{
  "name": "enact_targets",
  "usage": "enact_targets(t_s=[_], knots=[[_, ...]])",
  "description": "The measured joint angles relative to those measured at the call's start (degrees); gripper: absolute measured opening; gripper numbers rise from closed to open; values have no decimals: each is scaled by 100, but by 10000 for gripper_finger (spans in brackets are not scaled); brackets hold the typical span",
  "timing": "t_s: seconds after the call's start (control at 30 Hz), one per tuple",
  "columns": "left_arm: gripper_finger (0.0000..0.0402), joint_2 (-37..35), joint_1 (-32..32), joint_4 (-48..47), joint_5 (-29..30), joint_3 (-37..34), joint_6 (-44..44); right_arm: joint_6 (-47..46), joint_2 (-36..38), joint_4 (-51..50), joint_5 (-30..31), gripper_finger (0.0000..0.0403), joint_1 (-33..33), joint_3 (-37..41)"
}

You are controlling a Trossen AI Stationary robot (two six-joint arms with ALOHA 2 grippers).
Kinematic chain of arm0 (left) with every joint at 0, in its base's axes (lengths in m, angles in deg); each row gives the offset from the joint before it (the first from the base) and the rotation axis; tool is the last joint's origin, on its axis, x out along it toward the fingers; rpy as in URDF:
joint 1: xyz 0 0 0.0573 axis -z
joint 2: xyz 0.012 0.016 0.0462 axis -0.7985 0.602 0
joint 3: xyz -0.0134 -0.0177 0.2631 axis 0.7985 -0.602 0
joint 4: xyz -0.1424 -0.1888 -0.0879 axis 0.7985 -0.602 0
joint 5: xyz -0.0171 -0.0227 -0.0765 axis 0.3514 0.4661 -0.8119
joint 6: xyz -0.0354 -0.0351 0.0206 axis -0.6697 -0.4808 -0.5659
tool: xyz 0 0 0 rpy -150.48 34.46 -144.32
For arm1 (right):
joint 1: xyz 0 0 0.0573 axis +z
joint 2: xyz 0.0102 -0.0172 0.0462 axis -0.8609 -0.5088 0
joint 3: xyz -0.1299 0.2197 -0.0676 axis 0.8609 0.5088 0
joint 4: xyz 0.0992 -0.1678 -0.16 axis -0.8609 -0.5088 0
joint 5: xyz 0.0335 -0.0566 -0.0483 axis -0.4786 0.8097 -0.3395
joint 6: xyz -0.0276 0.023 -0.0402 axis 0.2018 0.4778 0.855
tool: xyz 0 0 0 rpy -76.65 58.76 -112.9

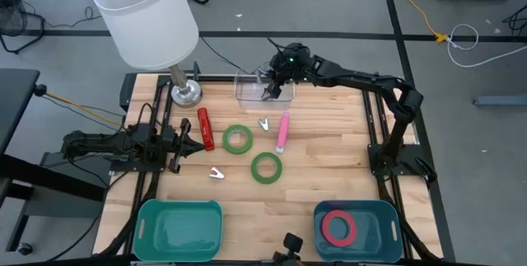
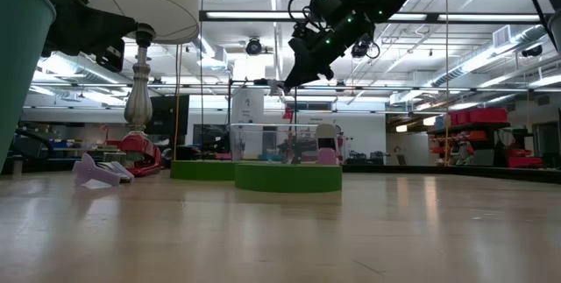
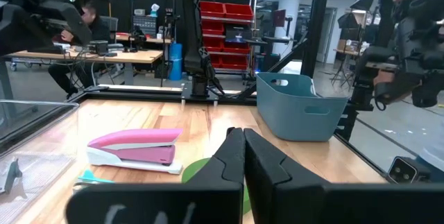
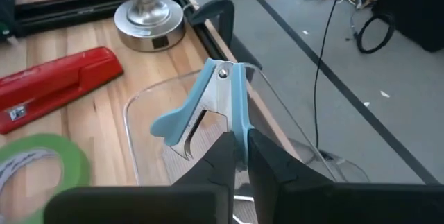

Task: Pick and place Stapler, Stapler remover, tape
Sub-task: Put the light blue staple remover into the transparent bin

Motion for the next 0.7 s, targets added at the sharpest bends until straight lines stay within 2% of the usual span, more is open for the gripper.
enact_targets(t_s=[0.1, 0.47, 0.7], knots=[[3, 0, -1, 0, 0, 0, -1, -118, -2, -202, -6, 31, 7, -96], [3, 0, 0, 0, 0, 2, -1, -275, 2, -1346, -6, 31, -10, -1423], [3, 0, 0, 0, 0, 0, 1, -236, 2, -1781, -6, 31, -11, -1985]])
